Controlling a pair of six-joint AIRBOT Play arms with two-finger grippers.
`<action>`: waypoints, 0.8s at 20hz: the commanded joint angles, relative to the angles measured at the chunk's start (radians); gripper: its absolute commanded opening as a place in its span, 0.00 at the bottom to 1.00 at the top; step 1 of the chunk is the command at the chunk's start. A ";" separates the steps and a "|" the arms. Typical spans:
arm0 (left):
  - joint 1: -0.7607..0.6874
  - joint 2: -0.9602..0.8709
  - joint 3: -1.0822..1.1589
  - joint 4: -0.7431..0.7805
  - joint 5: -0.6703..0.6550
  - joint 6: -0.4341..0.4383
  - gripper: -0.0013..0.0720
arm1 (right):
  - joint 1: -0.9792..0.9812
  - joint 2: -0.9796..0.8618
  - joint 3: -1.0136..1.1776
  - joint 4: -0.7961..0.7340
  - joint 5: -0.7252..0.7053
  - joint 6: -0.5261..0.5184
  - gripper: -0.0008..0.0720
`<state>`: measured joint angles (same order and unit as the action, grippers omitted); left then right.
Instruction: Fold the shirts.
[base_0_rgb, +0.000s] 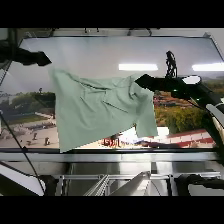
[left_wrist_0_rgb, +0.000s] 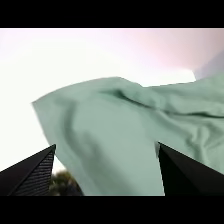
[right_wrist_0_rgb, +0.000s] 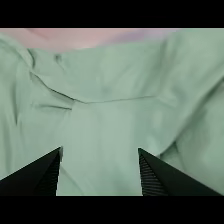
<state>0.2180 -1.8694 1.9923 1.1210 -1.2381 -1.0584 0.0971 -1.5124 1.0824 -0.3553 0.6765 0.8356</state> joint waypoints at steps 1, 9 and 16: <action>-0.001 -0.111 0.050 0.083 -0.153 -0.096 0.95 | -0.078 -0.023 0.013 -0.069 0.124 0.002 0.73; 0.027 0.248 -0.536 0.084 -0.322 -0.175 0.95 | -0.436 0.032 -0.031 -0.405 0.397 0.215 0.73; 0.012 0.541 -1.195 0.084 -0.186 -0.314 0.95 | -0.331 -0.135 -0.034 -0.362 0.423 0.201 0.59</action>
<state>0.2386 -1.4204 1.0161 1.2034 -1.4914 -1.3102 -0.2794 -1.5925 1.0512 -0.7223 1.0790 1.0328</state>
